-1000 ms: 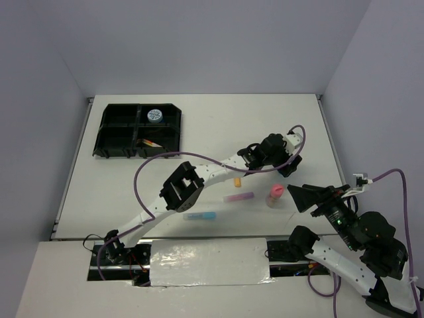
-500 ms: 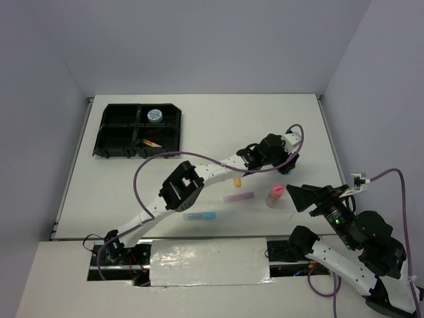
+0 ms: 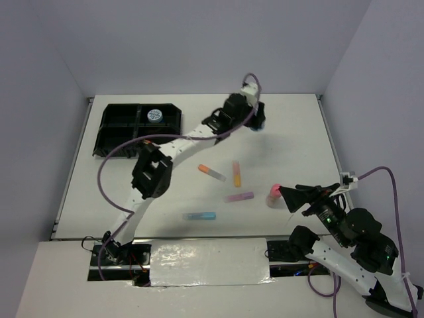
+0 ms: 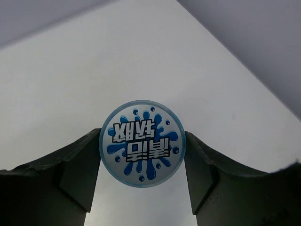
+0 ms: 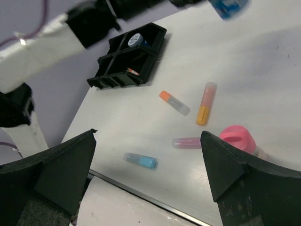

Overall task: Sort the stationery into containers
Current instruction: Place the stationery in the storage box.

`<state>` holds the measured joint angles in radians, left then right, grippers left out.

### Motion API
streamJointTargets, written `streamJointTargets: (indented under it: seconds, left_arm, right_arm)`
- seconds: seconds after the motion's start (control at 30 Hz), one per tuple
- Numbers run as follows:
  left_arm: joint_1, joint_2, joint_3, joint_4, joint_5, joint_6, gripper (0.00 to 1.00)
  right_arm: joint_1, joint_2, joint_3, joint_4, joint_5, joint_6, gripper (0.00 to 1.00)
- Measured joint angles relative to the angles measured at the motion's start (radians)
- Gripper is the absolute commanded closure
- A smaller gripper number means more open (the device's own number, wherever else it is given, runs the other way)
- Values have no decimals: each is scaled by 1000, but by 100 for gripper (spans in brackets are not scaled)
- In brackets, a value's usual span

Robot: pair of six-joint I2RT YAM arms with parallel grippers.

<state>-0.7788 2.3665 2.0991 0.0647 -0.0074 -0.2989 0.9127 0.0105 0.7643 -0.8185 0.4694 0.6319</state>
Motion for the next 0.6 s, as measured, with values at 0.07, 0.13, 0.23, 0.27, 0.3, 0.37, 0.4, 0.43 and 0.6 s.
streamJointTargets:
  seconds: [0.07, 0.13, 0.23, 0.27, 0.3, 0.37, 0.4, 0.43, 0.6]
  left_arm:
    - [60, -81, -19, -25, -68, -19, 100]
    - [124, -149, -22, -51, -135, -42, 100]
    - [237, -227, -16, -116, -229, -80, 100]
    - [275, -244, -16, -139, -259, -93, 100]
    - [317, -255, -19, -158, -290, -100, 100]
    - [387, -264, -41, -186, -332, -110, 100]
    - [414, -266, -60, -197, -340, -119, 100]
    - [440, -266, -83, -211, -341, -124, 100]
    - [519, -266, -217, -280, -303, -147, 100]
  right_arm:
    - [0, 0, -11, 11, -3, -2, 0]
    - [0, 0, -27, 21, -8, -4, 0]
    - [0, 0, -55, 44, -16, -9, 0]
    - [0, 0, -63, 55, -18, -11, 0]
    - [0, 0, -68, 65, -23, -14, 0]
    - [0, 0, -73, 80, -32, -19, 0]
    - [0, 0, -75, 93, -38, -21, 0]
    - [0, 2, -77, 105, -42, -24, 0]
    - [0, 28, -90, 136, -60, -29, 0]
